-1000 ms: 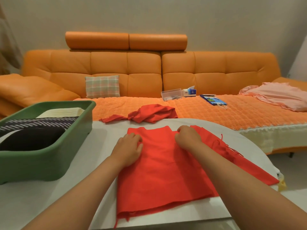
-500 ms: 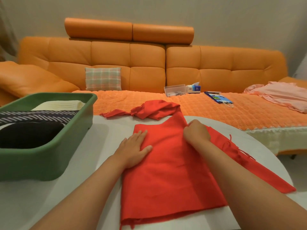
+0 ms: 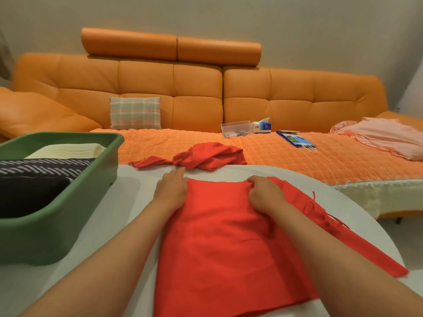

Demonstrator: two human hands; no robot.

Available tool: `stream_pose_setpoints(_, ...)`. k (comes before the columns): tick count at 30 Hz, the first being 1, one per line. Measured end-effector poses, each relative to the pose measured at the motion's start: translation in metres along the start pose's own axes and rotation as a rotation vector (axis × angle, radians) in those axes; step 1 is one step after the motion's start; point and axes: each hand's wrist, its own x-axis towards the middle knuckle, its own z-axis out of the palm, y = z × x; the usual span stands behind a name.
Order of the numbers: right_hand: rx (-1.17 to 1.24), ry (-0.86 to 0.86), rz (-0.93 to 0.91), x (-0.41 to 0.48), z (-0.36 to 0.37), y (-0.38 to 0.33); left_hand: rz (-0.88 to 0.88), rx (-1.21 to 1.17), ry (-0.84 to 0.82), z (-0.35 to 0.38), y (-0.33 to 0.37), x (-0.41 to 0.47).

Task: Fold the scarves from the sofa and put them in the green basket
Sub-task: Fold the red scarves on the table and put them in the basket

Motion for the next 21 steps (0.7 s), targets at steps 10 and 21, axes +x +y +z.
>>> stream_pose_setpoints(10,0.094,0.135,-0.057,0.042,0.031,0.020,-0.130,-0.089,-0.028,0.005,-0.008,0.037)
stream_pose_setpoints(21,-0.256,0.013,-0.125,0.044,0.036,0.025,-0.117,0.242,0.139,-0.003,-0.050,0.031)
